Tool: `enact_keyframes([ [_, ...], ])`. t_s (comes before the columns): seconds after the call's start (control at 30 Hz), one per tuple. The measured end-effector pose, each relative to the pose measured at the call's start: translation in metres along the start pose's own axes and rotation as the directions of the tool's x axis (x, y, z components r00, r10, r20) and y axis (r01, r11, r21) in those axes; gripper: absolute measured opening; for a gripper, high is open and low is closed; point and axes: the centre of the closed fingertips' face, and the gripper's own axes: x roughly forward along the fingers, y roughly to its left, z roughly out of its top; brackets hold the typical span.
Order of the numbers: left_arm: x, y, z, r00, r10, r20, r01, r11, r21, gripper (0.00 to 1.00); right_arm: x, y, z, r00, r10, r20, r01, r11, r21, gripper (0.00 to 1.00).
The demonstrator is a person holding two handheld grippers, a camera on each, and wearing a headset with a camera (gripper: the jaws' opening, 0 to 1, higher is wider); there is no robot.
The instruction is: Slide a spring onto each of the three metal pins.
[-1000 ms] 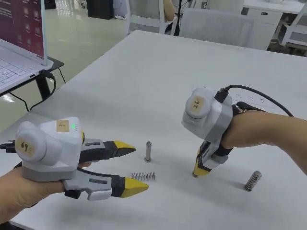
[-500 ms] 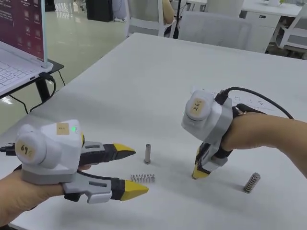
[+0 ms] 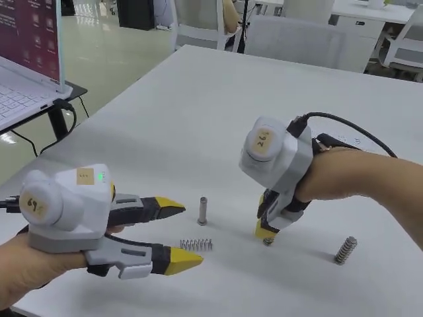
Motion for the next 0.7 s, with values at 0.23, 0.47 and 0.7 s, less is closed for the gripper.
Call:
enact_keyframes([
  [0.23,-0.003,0.0,0.0,1.0,0.007,0.001,-0.007,1.0,0.002,0.46,0.0,0.009,0.016,0.9999,0.004,0.015,-0.003,0.999,-0.039,0.18],
  [0.47,-0.007,0.002,-0.003,0.9999,0.012,-0.002,-0.012,1.0,0.001,0.46,0.005,0.018,0.031,0.9996,0.013,0.024,-0.011,0.996,-0.084,0.18],
  [0.7,-0.01,0.002,-0.005,0.9998,0.019,-0.007,-0.019,1.0,0.002,0.46,0.011,0.026,0.046,0.9987,0.027,0.042,-0.022,0.992,-0.121,0.17],
])
